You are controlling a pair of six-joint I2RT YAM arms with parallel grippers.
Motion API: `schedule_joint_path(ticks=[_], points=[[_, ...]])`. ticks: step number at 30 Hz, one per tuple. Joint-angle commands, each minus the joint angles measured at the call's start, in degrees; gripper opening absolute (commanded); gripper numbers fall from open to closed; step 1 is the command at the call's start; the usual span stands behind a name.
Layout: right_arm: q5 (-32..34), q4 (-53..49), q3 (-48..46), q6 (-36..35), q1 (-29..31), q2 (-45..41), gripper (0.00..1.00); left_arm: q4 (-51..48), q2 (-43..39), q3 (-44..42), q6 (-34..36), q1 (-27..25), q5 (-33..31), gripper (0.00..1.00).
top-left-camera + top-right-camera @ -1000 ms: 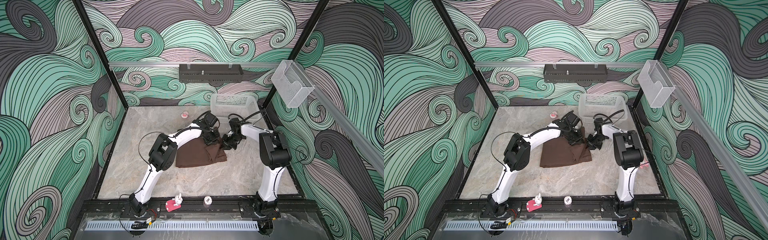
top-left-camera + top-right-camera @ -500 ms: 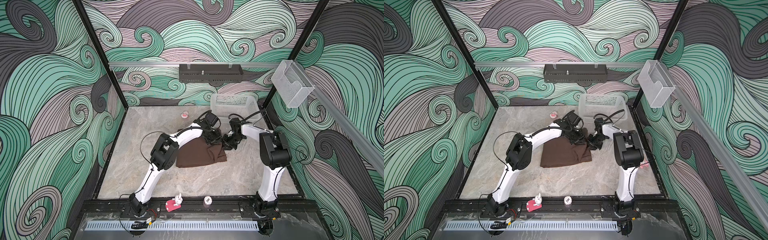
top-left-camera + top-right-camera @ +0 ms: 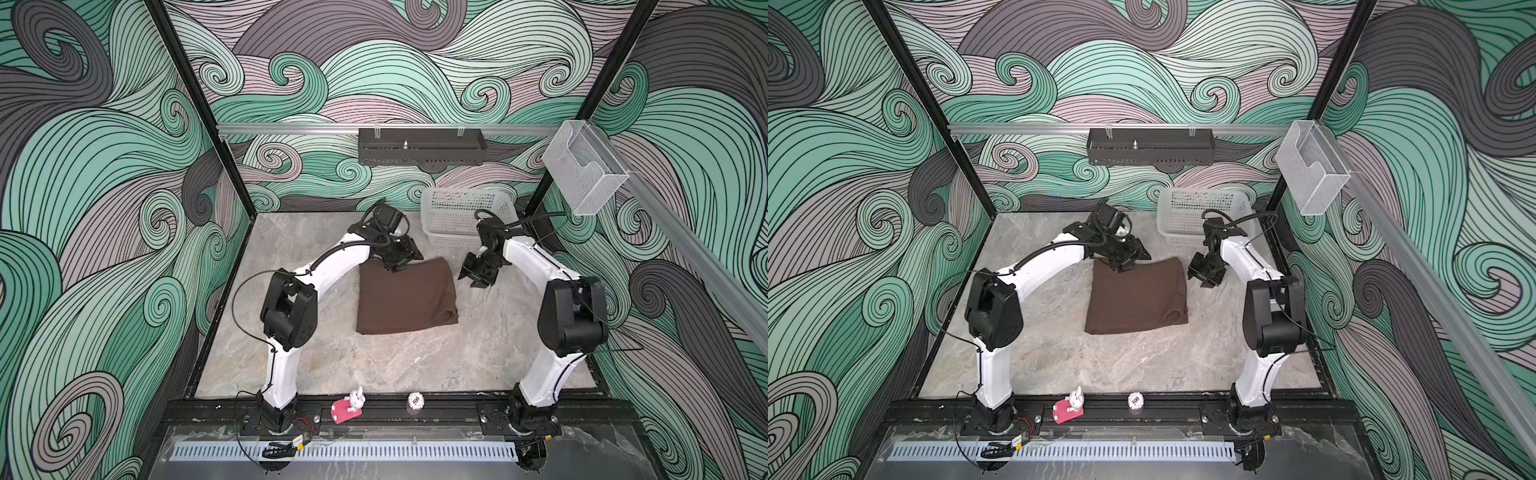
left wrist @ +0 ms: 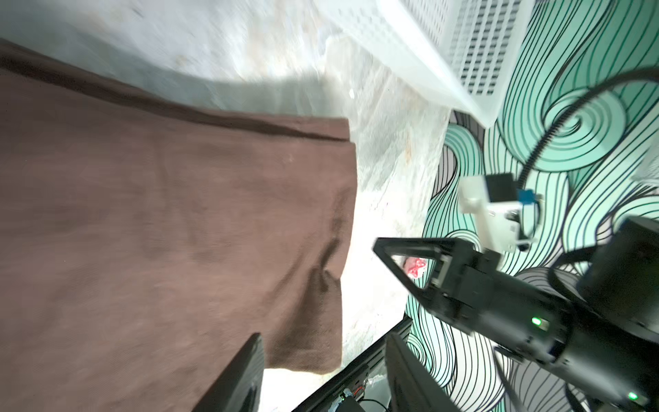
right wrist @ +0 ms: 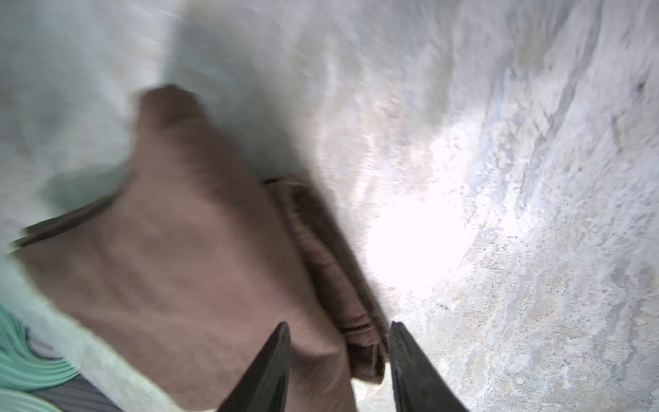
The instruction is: Fold and stack the trousers
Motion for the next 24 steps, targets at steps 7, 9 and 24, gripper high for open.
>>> schedule_joint_path(ticks=[7,9,24], points=[[-14.8,5.7,0.3,1.7,6.8,1.8,0.16,-2.5,-0.1,-9.4,5.5,4.0,3.9,0.58],[-17.1,7.2,-2.7,2.6,7.0,2.8,0.12,-4.1,0.7,-10.1,6.6,4.7,4.7,0.59],[-10.6,7.9,-20.5,-1.4,2.8,0.7,0.21,-10.2,4.2,-16.1,14.8,8.3,7.2,0.64]])
